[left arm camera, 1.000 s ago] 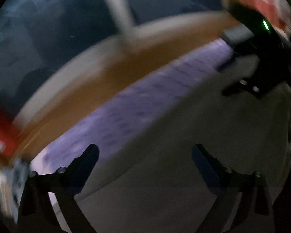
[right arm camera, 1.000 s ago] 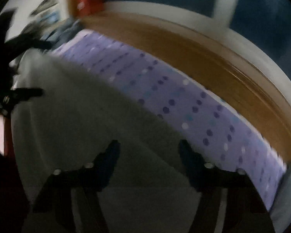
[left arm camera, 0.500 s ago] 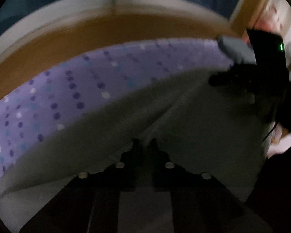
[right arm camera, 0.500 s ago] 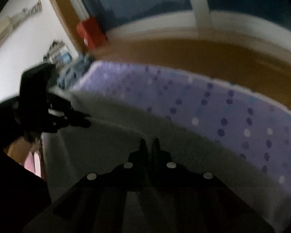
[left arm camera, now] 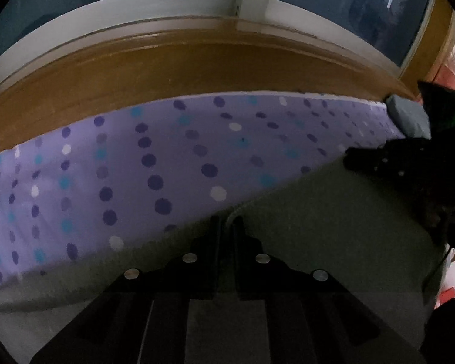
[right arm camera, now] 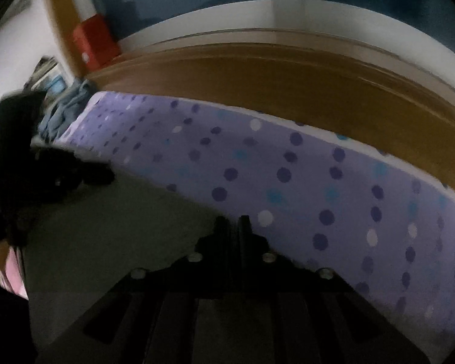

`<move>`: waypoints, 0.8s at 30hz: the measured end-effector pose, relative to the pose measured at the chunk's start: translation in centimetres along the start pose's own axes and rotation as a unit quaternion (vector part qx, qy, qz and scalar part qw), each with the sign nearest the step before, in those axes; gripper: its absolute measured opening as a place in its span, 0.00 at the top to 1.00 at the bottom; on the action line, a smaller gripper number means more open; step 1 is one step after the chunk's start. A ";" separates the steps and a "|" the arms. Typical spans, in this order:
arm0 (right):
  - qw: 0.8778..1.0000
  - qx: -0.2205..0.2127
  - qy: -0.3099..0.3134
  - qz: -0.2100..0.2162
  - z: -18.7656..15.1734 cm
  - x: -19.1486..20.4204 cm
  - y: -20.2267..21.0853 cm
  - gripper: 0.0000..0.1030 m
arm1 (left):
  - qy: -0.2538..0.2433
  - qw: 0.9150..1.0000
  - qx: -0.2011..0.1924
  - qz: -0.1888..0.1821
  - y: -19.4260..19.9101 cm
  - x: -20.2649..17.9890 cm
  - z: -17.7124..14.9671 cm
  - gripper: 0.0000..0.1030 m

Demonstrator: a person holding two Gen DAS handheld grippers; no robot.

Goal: Fold clothes

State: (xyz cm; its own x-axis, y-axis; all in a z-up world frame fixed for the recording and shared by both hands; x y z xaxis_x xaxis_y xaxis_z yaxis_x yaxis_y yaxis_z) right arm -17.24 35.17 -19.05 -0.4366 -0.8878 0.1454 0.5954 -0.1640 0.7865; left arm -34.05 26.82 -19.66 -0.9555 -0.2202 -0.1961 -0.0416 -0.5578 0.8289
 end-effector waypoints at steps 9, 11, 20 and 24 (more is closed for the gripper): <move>0.931 -0.143 -0.248 -0.226 -9.0 -12.4 18.8 0.25 | 0.119 0.991 -0.065 0.000 4.1 0.2 0.5 0.63; 0.914 -0.111 -0.312 -0.236 -12.6 -16.0 19.6 0.26 | 0.095 0.992 -0.083 -0.028 4.8 -2.6 0.3 0.58; 0.920 -0.107 -0.345 -0.155 -13.7 -17.7 15.8 1.00 | 0.093 0.994 -0.047 -0.025 -2.2 -6.3 -1.9 0.59; 0.904 -0.112 -0.365 -0.191 -15.3 -20.7 15.8 1.00 | 0.101 0.994 -0.046 -0.016 -2.2 -6.5 -1.9 0.59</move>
State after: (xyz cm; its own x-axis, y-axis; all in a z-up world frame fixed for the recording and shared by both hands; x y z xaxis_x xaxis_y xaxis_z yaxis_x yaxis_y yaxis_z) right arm 11.50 44.38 -18.81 -0.9192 -0.2417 0.3108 0.3937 -0.5534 0.7340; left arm -27.23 27.98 -21.18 -0.8755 -0.3524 -0.3307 -0.0355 -0.6356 0.7712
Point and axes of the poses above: each gripper's, at about its wrist camera, not at the fingertips, and y roughly against the way its jaws point, x to its left, z to its top, the point moved 6 cm from there along -y, roughly the way its jaws point, and after that the axes turned 4 degrees about y, right-handed, at the moved point
